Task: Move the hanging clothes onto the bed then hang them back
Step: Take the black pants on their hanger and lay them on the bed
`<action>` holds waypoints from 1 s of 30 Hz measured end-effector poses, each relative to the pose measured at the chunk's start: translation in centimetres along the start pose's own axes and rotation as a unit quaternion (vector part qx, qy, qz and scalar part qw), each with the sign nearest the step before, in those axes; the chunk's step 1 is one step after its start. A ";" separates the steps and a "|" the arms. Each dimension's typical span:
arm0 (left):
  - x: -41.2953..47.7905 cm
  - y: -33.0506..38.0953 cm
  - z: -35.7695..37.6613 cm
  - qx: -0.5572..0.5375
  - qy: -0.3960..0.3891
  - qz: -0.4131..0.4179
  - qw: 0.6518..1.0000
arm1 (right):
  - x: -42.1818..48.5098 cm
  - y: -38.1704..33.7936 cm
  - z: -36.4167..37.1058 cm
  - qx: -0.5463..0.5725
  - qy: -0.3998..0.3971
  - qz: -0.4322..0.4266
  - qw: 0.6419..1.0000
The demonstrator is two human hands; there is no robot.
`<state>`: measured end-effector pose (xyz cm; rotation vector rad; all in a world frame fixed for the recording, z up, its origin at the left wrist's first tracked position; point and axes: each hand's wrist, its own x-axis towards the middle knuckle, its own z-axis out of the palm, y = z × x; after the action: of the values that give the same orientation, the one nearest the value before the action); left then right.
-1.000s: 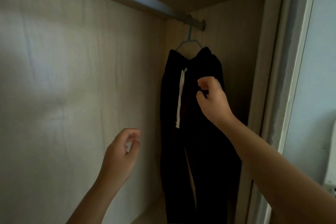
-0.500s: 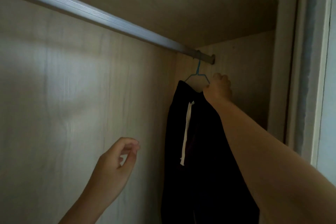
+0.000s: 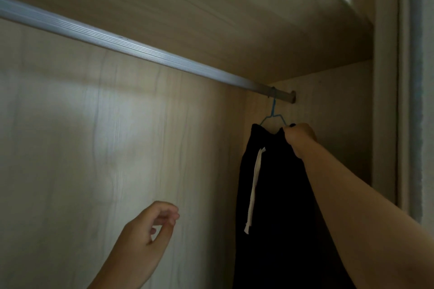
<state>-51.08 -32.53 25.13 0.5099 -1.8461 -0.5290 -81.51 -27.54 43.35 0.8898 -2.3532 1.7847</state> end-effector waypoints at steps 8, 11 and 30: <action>0.9 1.2 -1.6 -0.010 0.008 0.008 1.000 | -1.5 -1.0 -0.3 -0.018 0.047 -0.061 0.997; 1.2 1.8 -1.2 -0.051 0.012 -0.002 0.999 | -2.4 -1.2 -0.3 0.052 0.028 -0.078 0.995; 1.9 -2.5 0.1 0.175 0.070 0.048 0.981 | -16.1 7.6 -2.8 -0.012 -0.073 -0.130 0.989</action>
<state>-51.50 -35.66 25.11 0.6708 -1.8246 -0.0983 -72.54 -17.20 31.59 1.2970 -2.2084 1.6358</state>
